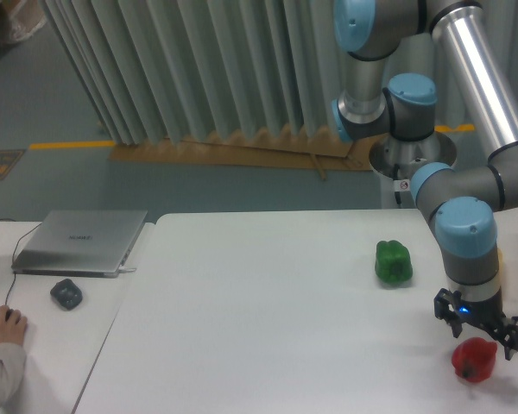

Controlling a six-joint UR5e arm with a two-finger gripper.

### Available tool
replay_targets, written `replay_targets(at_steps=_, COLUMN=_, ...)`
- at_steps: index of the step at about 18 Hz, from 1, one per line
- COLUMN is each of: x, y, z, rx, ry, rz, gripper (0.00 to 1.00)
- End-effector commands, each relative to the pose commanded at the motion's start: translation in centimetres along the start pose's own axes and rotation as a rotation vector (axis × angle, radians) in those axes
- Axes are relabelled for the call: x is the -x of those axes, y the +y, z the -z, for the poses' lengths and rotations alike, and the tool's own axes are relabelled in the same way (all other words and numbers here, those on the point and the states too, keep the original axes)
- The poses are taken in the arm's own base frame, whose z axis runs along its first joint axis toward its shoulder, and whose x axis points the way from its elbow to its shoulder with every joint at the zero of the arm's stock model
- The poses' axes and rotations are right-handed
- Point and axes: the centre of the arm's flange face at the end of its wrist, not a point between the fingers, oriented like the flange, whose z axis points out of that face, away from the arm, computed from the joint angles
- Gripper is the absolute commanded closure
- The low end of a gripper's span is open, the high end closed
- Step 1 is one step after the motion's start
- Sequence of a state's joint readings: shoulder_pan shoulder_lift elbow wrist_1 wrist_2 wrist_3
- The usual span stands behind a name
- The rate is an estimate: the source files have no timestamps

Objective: Place the red peppers in a basket
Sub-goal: 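Lower the gripper and close it on the red pepper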

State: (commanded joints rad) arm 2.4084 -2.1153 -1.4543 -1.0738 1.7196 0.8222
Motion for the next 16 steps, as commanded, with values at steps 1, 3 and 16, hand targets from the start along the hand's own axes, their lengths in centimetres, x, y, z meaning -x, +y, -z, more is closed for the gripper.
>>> replay_targets(at_steps=1, x=-0.2, y=-0.2, z=-0.1, rx=0.001, ry=0.0, rz=-0.005, gripper=0.0)
replay_targets(at_steps=3, x=-0.3, y=-0.3, z=-0.4, rx=0.002, ry=0.003, rz=0.008, gripper=0.0)
replay_targets(at_steps=16, x=-0.7, y=-0.3, z=0.6, rx=0.002, ry=-0.004, rz=0.038, gripper=0.6)
